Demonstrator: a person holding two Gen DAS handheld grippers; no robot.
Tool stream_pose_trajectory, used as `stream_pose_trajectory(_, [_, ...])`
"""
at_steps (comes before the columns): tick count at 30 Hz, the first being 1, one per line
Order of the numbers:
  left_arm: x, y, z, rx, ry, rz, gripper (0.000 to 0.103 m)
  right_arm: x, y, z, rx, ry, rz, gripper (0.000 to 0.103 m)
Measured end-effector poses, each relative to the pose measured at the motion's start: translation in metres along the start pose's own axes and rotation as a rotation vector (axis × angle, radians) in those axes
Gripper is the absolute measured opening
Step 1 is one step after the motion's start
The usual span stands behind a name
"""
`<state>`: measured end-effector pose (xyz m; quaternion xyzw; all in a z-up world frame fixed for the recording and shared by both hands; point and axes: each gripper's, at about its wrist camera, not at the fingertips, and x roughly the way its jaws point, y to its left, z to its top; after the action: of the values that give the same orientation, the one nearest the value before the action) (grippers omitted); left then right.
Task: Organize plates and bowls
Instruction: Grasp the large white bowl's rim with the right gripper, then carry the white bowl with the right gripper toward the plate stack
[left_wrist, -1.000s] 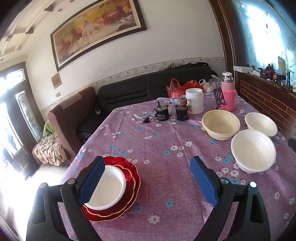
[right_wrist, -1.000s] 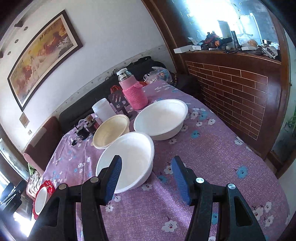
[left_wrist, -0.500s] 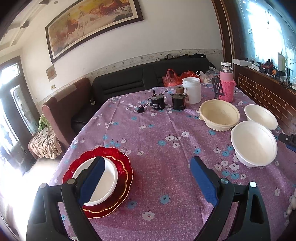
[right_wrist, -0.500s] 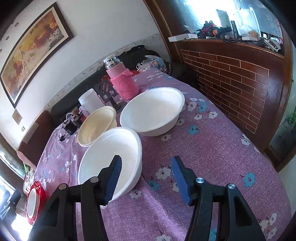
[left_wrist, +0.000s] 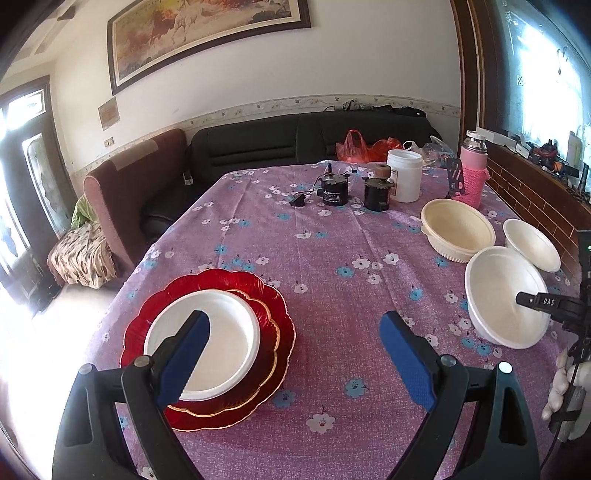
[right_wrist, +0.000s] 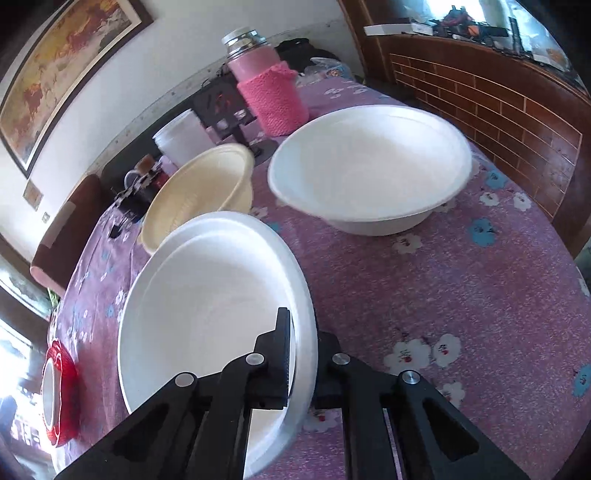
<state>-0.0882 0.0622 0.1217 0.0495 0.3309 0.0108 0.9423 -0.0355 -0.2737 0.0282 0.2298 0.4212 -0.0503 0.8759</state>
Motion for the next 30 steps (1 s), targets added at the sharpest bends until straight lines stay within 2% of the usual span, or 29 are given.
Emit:
stream_pose_trajectory(8, [-0.005,0.027,0.013,-0.095,0.016,-0.036,0.093,0.011,0.064,-0.02,-0.15,0.148,0.157,0.007])
stream_pose_trajectory(12, [-0.009,0.028,0.02,-0.093,0.0,-0.039,0.093,0.01,0.076,-0.027,-0.163,0.178,0.187,0.009])
stream_pose_trajectory(17, [-0.007,0.018,0.023,-0.068,-0.002,-0.071,0.093,0.006,0.073,-0.031,-0.167,0.108,0.172,0.011])
stream_pose_trajectory(22, [0.002,0.011,0.018,-0.045,0.016,-0.104,0.093,0.01,0.062,-0.029,-0.123,0.056,0.19,0.018])
stream_pose_trajectory(24, [0.01,0.016,0.018,-0.066,0.037,-0.115,0.093,0.009,0.056,-0.032,-0.103,0.024,0.21,0.023])
stream_pose_trajectory(27, [0.026,0.025,0.016,-0.121,0.082,-0.128,0.093,0.006,0.053,-0.029,-0.087,0.007,0.231,0.024])
stream_pose_trajectory(30, [0.043,0.027,0.013,-0.173,0.131,-0.166,0.093,-0.004,0.054,-0.029,-0.127,-0.05,0.186,0.031])
